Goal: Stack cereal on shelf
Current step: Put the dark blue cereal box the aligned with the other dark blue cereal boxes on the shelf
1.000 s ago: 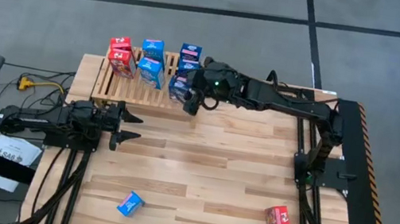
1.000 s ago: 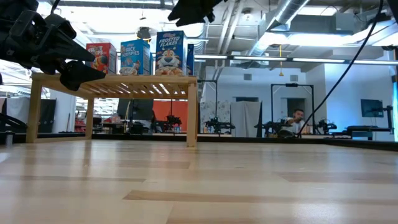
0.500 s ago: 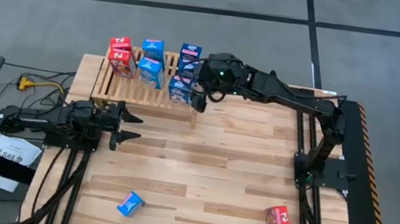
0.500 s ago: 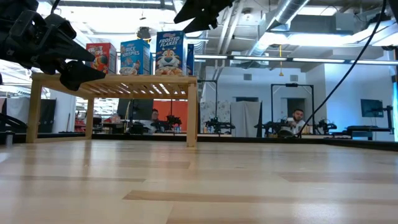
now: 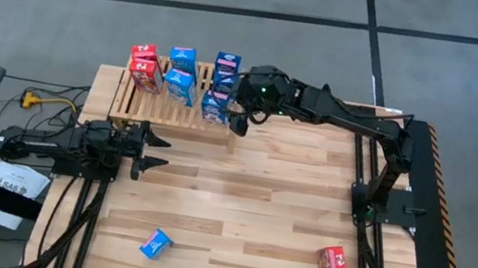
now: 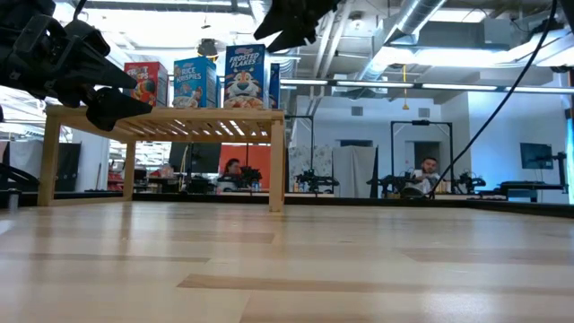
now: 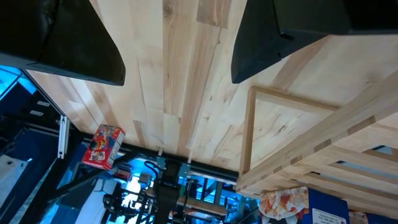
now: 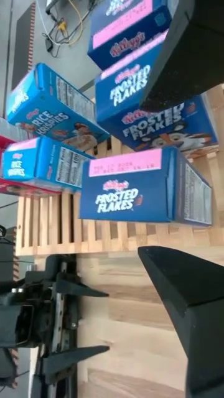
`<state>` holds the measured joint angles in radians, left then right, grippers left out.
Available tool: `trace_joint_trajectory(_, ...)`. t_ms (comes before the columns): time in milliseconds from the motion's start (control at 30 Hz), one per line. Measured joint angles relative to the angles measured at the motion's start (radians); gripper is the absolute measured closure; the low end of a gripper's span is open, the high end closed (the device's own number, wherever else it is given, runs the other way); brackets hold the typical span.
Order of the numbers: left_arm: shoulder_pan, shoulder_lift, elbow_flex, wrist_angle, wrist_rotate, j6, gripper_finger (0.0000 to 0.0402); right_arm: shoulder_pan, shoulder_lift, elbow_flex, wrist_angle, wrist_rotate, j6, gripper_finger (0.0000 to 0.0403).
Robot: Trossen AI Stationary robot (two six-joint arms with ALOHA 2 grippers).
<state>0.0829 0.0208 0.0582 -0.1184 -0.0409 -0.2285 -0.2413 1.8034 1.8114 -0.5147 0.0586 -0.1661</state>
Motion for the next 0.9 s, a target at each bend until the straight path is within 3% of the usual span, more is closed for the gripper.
trace_joint_trajectory(567,0.0,0.0,0.0,0.0,0.0,0.0,0.0118,0.005,0.05,0.0,-0.007,0.031,-0.01,0.0019)
trace_joint_trajectory(900,0.0,0.0,0.0,0.0,0.0,0.0,0.0118,0.006,0.051,0.0,-0.009,0.025,-0.009,0.0106)
